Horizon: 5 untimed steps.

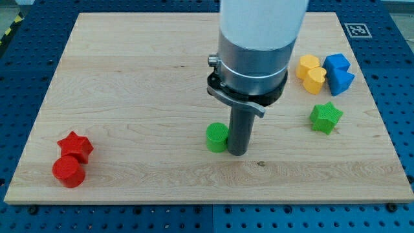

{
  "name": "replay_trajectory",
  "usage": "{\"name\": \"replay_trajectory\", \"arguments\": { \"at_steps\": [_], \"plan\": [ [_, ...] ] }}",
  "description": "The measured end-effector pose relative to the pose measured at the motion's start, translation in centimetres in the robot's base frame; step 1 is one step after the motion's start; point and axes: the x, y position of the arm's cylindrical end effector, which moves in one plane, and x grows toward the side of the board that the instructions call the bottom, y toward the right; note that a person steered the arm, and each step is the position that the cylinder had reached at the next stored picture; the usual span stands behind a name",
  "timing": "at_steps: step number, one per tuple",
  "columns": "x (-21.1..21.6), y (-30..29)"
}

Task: Push the green circle towards the bottom left

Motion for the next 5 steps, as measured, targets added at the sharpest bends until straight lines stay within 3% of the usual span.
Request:
{"name": "replay_trajectory", "arguments": {
  "at_steps": [5],
  "plan": [
    [1.7, -5.2]
  ]
}}
